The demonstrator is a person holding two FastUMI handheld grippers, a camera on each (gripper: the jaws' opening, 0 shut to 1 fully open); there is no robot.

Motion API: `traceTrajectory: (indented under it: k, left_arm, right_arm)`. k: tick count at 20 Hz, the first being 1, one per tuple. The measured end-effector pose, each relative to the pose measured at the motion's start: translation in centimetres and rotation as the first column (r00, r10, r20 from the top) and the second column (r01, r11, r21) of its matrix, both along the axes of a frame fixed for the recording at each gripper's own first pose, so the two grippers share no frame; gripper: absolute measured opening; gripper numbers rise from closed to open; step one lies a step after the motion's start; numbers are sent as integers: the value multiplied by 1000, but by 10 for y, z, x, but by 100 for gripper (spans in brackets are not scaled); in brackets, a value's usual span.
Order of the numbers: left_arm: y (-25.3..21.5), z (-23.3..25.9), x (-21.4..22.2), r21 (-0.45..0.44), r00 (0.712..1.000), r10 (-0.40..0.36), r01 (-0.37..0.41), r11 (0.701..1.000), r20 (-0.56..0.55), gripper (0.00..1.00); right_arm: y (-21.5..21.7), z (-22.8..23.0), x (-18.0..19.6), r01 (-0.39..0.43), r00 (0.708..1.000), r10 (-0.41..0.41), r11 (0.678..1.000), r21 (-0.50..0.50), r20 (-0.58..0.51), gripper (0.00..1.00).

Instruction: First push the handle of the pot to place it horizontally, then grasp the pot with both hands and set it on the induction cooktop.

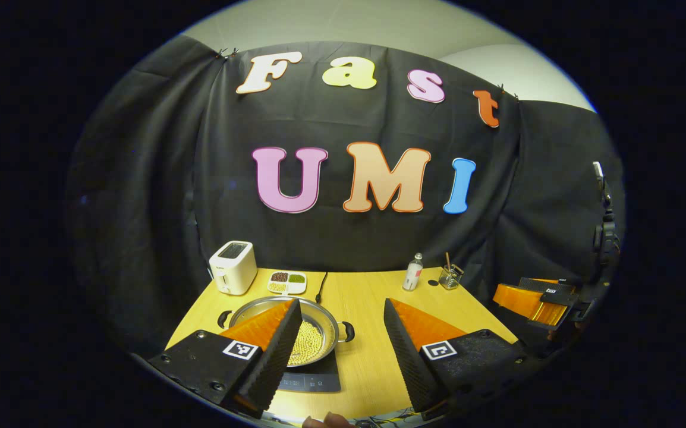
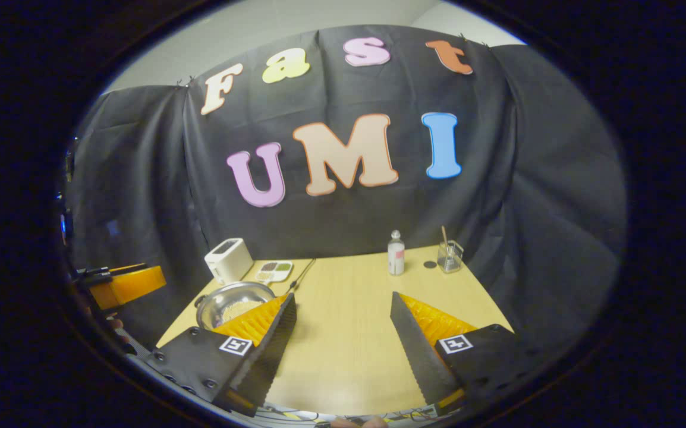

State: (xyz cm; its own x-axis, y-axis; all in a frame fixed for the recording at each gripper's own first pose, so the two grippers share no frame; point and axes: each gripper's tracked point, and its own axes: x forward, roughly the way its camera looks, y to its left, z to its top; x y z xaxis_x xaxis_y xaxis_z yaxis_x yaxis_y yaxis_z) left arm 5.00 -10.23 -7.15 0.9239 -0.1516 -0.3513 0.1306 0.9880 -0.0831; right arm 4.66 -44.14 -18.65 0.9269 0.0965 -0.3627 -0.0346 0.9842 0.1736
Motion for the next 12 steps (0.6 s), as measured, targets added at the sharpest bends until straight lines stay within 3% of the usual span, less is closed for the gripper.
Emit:
traceTrajectory:
  k: [1, 3, 5, 7, 12]
  left_arm:
    - [0, 11, 1, 17, 1000, -7, 7, 1000, 15, 81]
    - [2, 40, 4, 45, 996, -12, 8, 999, 87, 84]
    - [-6, 67, 7, 31, 986, -30, 25, 999, 164, 81]
    - [-14, 92, 3, 15, 974, -51, 49, 999, 222, 84]
    - [-27, 105, -10, 9, 973, -70, 70, 997, 221, 80]
  right_arm:
    - [-2, 16, -1, 9, 1000, -9, 1000, -7, 27, 94]
    - [-9, 47, -5, 37, 996, -36, 999, -8, 85, 94]
    - [-15, 73, -11, 65, 988, -64, 998, 0, 137, 94]
    - [-22, 95, -18, 93, 977, -88, 996, -15, 193, 94]
    - [-31, 131, -28, 106, 957, -91, 994, -40, 275, 94]
